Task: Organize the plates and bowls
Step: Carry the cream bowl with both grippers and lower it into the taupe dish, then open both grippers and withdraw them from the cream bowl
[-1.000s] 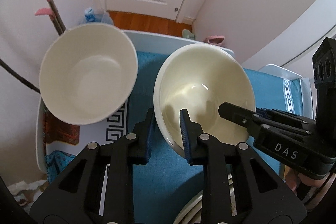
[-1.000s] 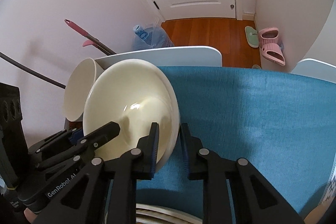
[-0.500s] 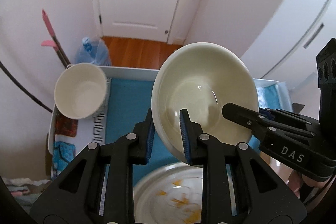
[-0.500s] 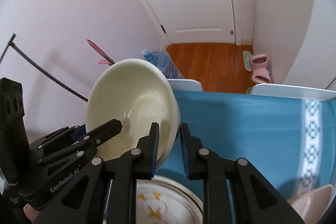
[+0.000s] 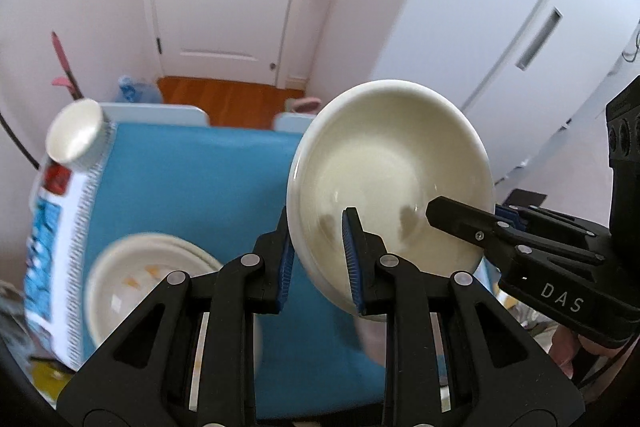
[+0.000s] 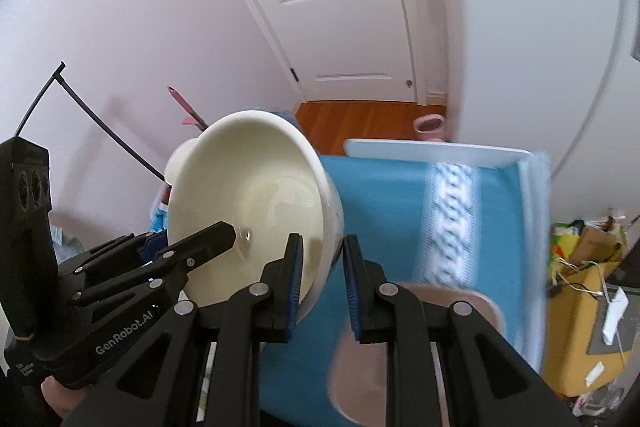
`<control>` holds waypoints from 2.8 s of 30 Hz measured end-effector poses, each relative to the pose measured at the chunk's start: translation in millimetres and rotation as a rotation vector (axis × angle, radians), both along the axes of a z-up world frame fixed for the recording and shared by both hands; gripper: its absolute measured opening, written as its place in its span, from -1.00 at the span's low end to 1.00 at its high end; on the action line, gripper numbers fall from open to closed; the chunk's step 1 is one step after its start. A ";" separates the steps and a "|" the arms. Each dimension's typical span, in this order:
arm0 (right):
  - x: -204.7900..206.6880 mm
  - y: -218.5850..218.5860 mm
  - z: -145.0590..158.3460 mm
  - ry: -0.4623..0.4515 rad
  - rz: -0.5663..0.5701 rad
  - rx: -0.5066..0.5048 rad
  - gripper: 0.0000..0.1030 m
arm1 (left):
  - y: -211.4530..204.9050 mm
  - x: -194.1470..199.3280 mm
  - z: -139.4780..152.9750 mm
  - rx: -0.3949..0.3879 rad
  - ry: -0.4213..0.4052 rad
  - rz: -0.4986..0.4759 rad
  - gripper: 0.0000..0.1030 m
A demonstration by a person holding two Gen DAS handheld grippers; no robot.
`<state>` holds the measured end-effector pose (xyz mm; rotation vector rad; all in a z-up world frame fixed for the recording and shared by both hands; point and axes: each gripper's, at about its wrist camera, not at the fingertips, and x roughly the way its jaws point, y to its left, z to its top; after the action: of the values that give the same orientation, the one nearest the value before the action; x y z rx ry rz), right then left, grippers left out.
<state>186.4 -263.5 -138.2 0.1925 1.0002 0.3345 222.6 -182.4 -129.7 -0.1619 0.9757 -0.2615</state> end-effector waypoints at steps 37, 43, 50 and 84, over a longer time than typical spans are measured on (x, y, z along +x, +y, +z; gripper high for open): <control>-42.1 -67.0 -118.8 0.237 -0.012 -0.172 -0.64 | -111.2 -21.7 -117.2 0.317 0.216 -0.218 -0.60; -43.4 -63.5 -119.8 0.238 -0.003 -0.215 -0.64 | -111.8 -23.2 -115.9 0.321 0.212 -0.219 -0.60; -41.9 -61.7 -118.4 0.252 -0.004 -0.223 -0.64 | -112.4 -22.8 -112.5 0.353 0.199 -0.211 -0.60; -32.4 -49.6 2.2 -0.049 0.103 -0.051 0.25 | -4.5 -35.8 24.6 0.230 -0.063 0.097 0.70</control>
<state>154.0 -313.1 -136.0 0.0870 0.9715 0.4054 186.8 -187.0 -105.1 0.0096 0.9255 -0.0644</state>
